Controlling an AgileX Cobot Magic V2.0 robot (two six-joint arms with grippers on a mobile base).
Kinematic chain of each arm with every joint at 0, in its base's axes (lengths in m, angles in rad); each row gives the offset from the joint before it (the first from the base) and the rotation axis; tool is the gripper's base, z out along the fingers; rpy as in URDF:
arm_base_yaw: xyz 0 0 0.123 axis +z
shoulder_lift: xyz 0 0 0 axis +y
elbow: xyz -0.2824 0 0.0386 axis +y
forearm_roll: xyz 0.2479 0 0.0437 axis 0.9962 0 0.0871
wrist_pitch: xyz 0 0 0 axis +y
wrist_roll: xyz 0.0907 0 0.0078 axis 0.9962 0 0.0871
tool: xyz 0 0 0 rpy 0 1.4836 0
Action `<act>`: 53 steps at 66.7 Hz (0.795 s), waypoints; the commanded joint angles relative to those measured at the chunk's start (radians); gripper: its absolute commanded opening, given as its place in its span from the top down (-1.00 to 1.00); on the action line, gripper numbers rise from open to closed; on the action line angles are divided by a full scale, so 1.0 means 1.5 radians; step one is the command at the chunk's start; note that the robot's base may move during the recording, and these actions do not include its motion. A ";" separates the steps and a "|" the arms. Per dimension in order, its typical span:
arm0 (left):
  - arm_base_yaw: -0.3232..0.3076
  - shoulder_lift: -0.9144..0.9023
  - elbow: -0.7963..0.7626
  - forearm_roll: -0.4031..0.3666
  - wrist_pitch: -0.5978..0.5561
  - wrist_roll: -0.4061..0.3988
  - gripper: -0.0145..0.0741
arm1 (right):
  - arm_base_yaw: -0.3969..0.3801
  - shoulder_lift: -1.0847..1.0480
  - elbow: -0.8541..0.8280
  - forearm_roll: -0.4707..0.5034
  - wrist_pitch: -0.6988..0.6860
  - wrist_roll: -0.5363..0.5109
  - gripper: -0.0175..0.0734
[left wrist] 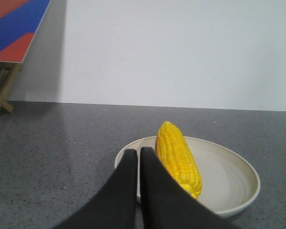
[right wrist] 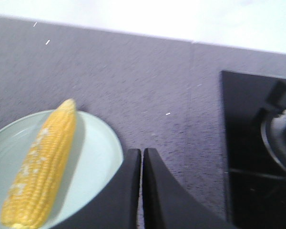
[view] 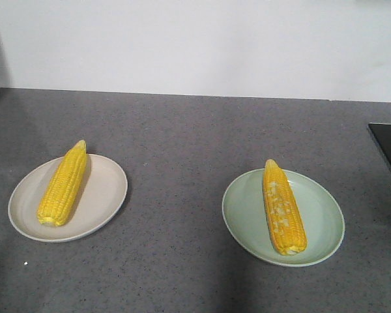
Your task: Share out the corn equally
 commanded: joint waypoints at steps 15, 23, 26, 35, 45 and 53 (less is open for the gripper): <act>-0.001 -0.010 0.008 -0.001 -0.049 -0.006 0.69 | -0.054 -0.235 0.191 0.002 -0.176 0.005 0.63; -0.001 -0.010 0.008 -0.001 -0.049 -0.006 0.69 | -0.056 -0.306 0.253 0.003 -0.200 0.005 0.63; -0.001 -0.010 0.008 -0.001 -0.049 -0.006 0.69 | -0.057 -0.323 0.274 0.003 -0.210 0.005 0.63; -0.001 -0.010 0.008 -0.001 -0.049 -0.006 0.69 | -0.063 -0.378 0.332 0.006 -0.239 0.007 0.63; -0.001 -0.010 0.008 -0.001 -0.049 -0.006 0.69 | -0.063 -0.424 0.390 0.006 -0.273 0.007 0.63; -0.001 -0.010 0.008 -0.001 -0.049 -0.006 0.69 | -0.062 -0.456 0.436 0.006 -0.305 0.008 0.63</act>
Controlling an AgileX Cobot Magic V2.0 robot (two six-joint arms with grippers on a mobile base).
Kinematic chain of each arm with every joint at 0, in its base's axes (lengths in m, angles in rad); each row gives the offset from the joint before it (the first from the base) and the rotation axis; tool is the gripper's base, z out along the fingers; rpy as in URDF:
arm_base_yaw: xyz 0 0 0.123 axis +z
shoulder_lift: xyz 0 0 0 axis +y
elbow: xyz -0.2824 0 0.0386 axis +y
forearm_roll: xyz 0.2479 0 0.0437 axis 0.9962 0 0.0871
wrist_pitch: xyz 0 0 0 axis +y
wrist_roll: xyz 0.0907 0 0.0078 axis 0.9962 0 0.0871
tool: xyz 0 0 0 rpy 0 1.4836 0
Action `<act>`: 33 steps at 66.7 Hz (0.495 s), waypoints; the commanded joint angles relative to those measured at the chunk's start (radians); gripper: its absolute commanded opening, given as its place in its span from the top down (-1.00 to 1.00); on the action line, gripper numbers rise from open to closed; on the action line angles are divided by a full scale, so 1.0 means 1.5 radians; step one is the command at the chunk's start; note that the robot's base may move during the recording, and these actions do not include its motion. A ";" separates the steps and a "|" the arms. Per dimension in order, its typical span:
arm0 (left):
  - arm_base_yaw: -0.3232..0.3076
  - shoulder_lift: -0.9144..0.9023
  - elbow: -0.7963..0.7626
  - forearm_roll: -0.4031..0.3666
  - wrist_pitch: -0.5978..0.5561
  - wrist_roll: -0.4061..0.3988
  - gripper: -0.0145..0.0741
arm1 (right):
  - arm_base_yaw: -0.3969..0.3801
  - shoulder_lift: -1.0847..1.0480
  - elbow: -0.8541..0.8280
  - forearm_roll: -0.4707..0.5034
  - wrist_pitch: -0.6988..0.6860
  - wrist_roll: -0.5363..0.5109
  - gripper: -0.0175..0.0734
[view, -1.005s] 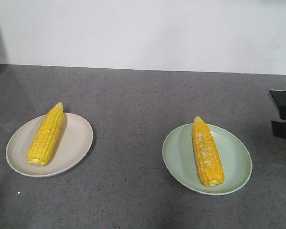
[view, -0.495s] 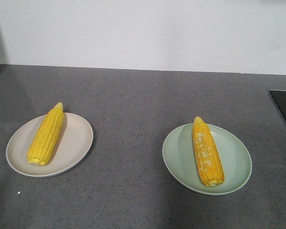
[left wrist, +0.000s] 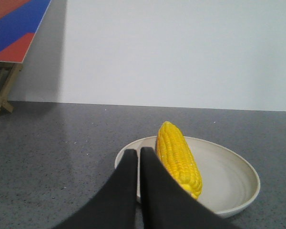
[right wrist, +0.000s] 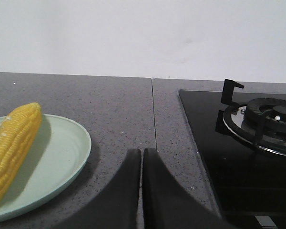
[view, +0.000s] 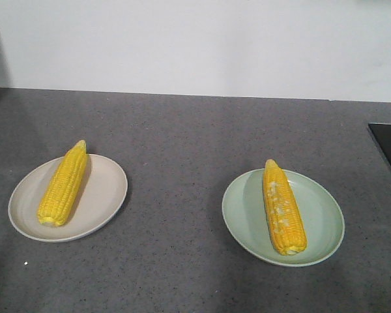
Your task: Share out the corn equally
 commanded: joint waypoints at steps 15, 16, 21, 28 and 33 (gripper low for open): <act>-0.001 -0.010 0.008 -0.001 -0.049 -0.006 0.69 | 0.028 -0.012 0.036 -0.004 -0.092 -0.003 0.63; -0.001 -0.010 0.008 -0.001 -0.049 -0.006 0.69 | 0.034 -0.012 0.036 -0.004 -0.092 -0.007 0.63; -0.001 -0.010 0.008 -0.001 -0.049 -0.006 0.69 | 0.047 -0.012 0.036 -0.002 -0.092 -0.009 0.63; -0.001 -0.010 0.008 -0.001 -0.049 -0.006 0.69 | 0.047 -0.012 0.036 0.000 -0.092 -0.001 0.63; -0.001 -0.010 0.008 -0.001 -0.049 -0.006 0.69 | 0.061 -0.012 0.036 -0.001 -0.092 -0.002 0.63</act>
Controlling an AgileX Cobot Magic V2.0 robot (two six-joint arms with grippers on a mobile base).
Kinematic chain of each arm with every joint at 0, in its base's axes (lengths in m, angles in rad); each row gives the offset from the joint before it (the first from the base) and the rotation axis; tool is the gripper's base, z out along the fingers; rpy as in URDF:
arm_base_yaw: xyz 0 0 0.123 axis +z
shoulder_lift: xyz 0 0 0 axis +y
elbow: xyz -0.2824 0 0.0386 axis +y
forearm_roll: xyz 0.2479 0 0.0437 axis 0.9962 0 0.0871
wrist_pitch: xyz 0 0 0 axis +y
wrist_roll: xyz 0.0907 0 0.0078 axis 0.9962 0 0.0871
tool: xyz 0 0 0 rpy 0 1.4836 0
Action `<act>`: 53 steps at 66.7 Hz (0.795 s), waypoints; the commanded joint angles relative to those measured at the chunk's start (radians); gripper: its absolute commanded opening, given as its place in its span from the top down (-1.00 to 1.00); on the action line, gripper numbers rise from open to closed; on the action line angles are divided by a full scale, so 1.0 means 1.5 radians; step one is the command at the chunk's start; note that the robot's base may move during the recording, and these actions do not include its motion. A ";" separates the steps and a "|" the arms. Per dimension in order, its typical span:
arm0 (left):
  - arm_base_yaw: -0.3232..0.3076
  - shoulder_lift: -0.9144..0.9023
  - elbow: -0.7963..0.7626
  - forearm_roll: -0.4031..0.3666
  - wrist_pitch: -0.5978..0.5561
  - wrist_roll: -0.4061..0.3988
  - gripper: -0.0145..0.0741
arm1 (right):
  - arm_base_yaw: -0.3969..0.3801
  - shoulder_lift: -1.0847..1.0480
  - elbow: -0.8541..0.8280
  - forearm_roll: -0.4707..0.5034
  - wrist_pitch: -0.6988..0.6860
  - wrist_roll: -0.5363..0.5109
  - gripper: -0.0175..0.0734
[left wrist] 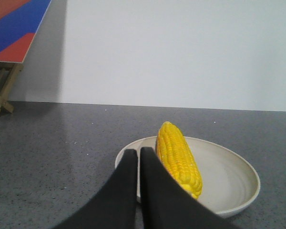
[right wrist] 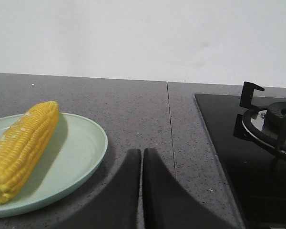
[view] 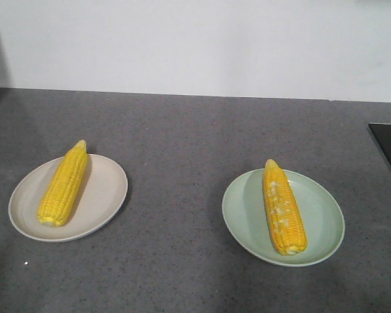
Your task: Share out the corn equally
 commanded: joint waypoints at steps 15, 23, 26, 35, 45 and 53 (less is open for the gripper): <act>-0.001 -0.010 0.008 -0.001 -0.049 -0.006 0.69 | 0.020 -0.005 0.009 0.002 -0.055 0.001 0.63; -0.001 -0.010 0.008 -0.001 -0.049 -0.006 0.69 | 0.020 -0.004 0.009 0.002 -0.055 0.001 0.63; -0.001 -0.010 0.008 -0.001 -0.049 -0.006 0.69 | 0.020 -0.004 0.009 0.002 -0.055 0.001 0.63; -0.001 -0.010 0.008 -0.001 -0.049 -0.006 0.69 | 0.020 -0.004 0.009 0.002 -0.055 0.004 0.63; -0.001 -0.010 0.008 -0.001 -0.049 -0.006 0.69 | 0.020 -0.004 0.009 -0.040 -0.059 0.072 0.63; -0.001 -0.010 0.008 -0.001 -0.049 -0.006 0.69 | 0.020 -0.004 0.009 -0.092 -0.060 0.139 0.63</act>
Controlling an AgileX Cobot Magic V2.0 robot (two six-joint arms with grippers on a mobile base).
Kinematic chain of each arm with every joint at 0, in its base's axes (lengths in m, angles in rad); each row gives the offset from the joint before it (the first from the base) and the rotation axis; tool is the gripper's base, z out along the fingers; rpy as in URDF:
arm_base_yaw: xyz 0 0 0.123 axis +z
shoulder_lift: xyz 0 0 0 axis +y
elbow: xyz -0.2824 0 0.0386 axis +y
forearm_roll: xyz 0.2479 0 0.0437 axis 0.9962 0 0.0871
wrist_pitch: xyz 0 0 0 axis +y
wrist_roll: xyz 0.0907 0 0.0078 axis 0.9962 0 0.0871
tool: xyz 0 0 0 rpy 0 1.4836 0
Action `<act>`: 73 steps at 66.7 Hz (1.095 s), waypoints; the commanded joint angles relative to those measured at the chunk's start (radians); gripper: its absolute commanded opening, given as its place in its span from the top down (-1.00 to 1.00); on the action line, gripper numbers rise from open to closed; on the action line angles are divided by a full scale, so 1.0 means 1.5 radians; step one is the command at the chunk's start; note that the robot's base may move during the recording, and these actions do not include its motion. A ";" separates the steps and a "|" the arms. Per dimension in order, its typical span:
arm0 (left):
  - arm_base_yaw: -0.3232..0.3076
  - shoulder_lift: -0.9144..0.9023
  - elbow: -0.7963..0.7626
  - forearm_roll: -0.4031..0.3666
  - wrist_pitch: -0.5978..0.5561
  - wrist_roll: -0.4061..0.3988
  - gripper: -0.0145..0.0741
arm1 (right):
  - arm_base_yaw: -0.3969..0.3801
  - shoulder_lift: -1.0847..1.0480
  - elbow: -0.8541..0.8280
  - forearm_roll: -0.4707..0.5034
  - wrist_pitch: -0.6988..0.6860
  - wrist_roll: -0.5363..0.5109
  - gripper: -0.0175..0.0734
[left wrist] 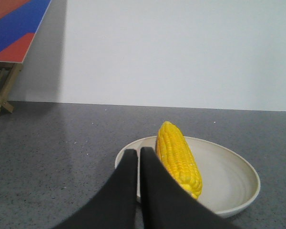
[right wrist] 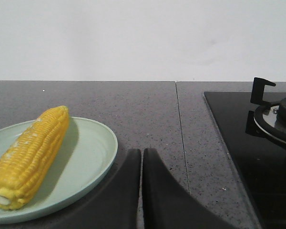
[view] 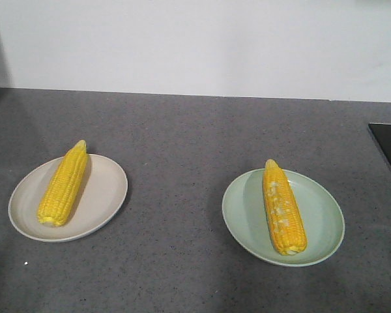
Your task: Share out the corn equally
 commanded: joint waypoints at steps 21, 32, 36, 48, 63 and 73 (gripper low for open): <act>-0.001 -0.010 0.008 -0.001 -0.049 -0.006 0.69 | 0.000 -0.004 0.008 -0.047 -0.099 0.059 0.63; -0.001 -0.010 0.008 -0.001 -0.049 -0.006 0.69 | 0.000 -0.004 0.008 -0.047 -0.132 0.059 0.63; -0.001 -0.010 0.008 -0.001 -0.049 -0.005 0.69 | 0.000 -0.004 0.008 -0.047 -0.131 0.059 0.63; -0.001 -0.010 0.008 -0.001 -0.049 -0.005 0.69 | 0.000 -0.004 0.008 -0.047 -0.131 0.058 0.63; -0.001 -0.010 0.008 -0.001 -0.049 -0.005 0.69 | 0.000 -0.004 0.008 -0.047 -0.131 0.058 0.63; -0.001 -0.010 0.008 -0.001 -0.049 -0.005 0.69 | 0.000 -0.004 0.008 -0.047 -0.131 0.058 0.63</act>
